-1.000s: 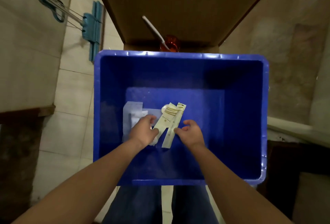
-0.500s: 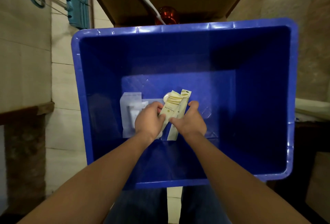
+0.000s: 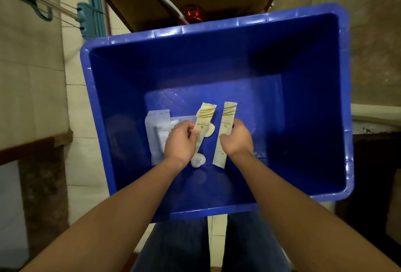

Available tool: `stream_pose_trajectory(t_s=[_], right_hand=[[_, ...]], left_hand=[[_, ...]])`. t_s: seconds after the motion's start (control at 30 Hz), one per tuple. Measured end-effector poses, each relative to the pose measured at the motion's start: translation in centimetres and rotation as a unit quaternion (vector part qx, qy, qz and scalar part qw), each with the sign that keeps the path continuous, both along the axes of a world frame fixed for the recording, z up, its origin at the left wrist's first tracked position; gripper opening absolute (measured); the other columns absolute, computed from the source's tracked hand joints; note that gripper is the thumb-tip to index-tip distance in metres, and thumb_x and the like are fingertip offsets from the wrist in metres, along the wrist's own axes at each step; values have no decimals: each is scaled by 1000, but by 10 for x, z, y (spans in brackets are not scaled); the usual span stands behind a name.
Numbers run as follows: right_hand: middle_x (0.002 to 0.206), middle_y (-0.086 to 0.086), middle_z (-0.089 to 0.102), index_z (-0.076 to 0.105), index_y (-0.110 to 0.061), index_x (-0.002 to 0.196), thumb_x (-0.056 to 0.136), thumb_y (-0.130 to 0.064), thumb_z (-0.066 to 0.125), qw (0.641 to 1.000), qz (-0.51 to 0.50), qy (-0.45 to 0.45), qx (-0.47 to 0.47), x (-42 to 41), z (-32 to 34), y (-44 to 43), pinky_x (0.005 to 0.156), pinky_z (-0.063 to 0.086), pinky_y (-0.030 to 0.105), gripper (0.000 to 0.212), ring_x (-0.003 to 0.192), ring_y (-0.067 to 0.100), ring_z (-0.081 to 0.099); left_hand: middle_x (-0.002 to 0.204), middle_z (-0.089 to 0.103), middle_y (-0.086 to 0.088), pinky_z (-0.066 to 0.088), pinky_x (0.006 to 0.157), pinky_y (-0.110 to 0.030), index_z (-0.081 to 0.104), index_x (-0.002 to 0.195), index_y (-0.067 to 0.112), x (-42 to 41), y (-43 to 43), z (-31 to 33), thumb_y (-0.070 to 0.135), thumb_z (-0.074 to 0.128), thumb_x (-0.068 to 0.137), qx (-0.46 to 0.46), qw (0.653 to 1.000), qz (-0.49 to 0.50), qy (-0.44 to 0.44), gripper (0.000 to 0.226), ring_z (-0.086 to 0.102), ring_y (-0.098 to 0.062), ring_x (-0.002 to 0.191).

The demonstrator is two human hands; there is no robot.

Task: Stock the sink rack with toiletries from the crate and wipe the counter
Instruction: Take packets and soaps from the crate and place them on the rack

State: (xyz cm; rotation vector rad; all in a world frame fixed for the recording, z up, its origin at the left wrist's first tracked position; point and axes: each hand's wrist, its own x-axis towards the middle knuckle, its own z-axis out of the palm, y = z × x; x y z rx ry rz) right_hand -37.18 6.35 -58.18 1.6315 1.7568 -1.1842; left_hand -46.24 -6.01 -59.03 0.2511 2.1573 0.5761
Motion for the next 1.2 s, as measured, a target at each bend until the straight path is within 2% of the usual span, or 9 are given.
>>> stream_pose_trajectory(t_s=[0.13, 0.3, 0.43, 0.57, 0.77, 0.93, 1.07, 1.13, 1.2], right_hand=[[92, -6, 67, 56, -24, 97, 86, -14, 61, 994, -91, 57, -19, 5, 23, 13, 77, 57, 39, 15, 84, 17, 65], [100, 0, 70, 62, -17, 98, 87, -13, 65, 968, -210, 135, -30, 8, 69, 28, 80, 58, 36, 12, 89, 19, 68], [93, 4, 74, 67, -12, 97, 88, -11, 66, 938, -296, 180, -29, 16, 115, 38, 80, 59, 36, 9, 87, 20, 71], [93, 4, 75, 69, -12, 97, 90, -11, 66, 914, -345, 213, -23, 35, 160, 49, 81, 60, 39, 8, 85, 18, 73], [91, 0, 75, 68, -20, 87, 90, -11, 66, 878, -405, 254, 19, 78, 218, 53, 80, 60, 38, 9, 86, 15, 72], [95, 4, 74, 69, -14, 91, 90, -8, 65, 838, -466, 282, 39, 128, 262, 50, 74, 60, 35, 7, 88, 18, 71], [98, 3, 74, 69, -13, 94, 92, -7, 63, 809, -492, 316, 55, 173, 291, 44, 70, 60, 32, 9, 87, 16, 71], [99, 4, 74, 69, -11, 99, 92, -8, 63, 795, -507, 327, 65, 199, 302, 37, 73, 60, 33, 10, 89, 17, 71], [100, 6, 75, 69, -7, 103, 90, -9, 65, 776, -528, 335, 76, 228, 313, 26, 77, 60, 35, 14, 91, 20, 71]], left_hand=[[92, 65, 4, 52, 77, -34, 61, 92, 22, -4, 16, 21, 28, 56, 95, 47, 998, 29, 11, 8, 61, -14, 82], [101, 65, 3, 49, 79, -28, 60, 97, 21, -11, 44, 60, 25, 53, 97, 78, 996, 47, 10, 7, 61, -13, 89], [96, 70, 0, 55, 85, -39, 64, 101, 15, -8, 67, 95, 24, 57, 96, 109, 992, 57, -41, 13, 66, -17, 89], [93, 72, 0, 57, 83, -44, 67, 98, 17, 5, 91, 134, 23, 60, 94, 143, 986, 47, -75, 10, 70, -18, 86], [94, 73, -1, 58, 82, -42, 64, 89, 27, 40, 125, 194, 19, 60, 94, 190, 974, -16, -121, 10, 71, -19, 90], [93, 74, 4, 60, 80, -40, 67, 89, 27, 85, 143, 245, 15, 58, 94, 223, 958, -81, -160, 16, 72, -13, 86], [97, 74, 1, 61, 74, -33, 70, 102, 15, 128, 149, 279, 13, 57, 95, 242, 945, -121, -185, 15, 72, -12, 85], [96, 74, -2, 60, 69, -30, 68, 108, 10, 151, 146, 295, 10, 59, 94, 250, 937, -131, -206, 17, 73, -14, 84], [97, 74, -3, 60, 72, -32, 65, 111, 9, 178, 141, 310, 8, 63, 91, 250, 928, -150, -231, 20, 73, -17, 86]])
